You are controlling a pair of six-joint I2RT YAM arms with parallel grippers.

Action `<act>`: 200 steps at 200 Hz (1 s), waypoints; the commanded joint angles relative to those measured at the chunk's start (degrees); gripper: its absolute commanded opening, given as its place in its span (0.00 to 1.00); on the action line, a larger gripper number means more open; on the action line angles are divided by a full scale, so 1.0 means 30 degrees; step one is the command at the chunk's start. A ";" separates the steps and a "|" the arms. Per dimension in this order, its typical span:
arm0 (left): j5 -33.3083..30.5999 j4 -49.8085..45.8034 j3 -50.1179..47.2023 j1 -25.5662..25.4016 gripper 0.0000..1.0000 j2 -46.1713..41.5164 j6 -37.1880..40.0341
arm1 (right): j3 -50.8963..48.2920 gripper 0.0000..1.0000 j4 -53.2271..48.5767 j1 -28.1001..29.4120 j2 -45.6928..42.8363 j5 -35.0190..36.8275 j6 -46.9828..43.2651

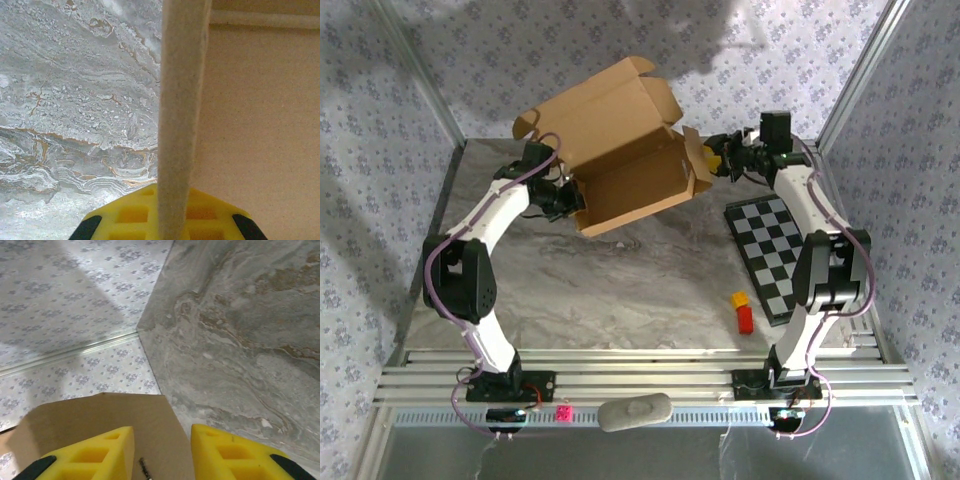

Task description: Fold the paper box

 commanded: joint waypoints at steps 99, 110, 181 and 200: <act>0.0259 -0.0569 0.1154 -0.0096 0.00 0.0389 0.0326 | -0.1212 0.55 -0.0750 0.0158 -0.2704 0.0017 -0.1425; 0.0301 -0.0559 0.1033 -0.0038 0.00 0.0318 0.0388 | -0.1191 0.57 -0.1448 -0.0376 -0.3029 0.0372 -0.2556; 0.1167 -0.0381 0.1047 0.0069 0.00 0.0281 0.0623 | 0.0738 0.57 -0.3928 -0.0656 -0.1332 -0.1684 -0.6287; 0.1171 -0.0457 0.1182 0.0084 0.00 0.0369 0.0623 | 0.1280 0.57 -0.4068 -0.0102 -0.0966 -0.1687 -0.6353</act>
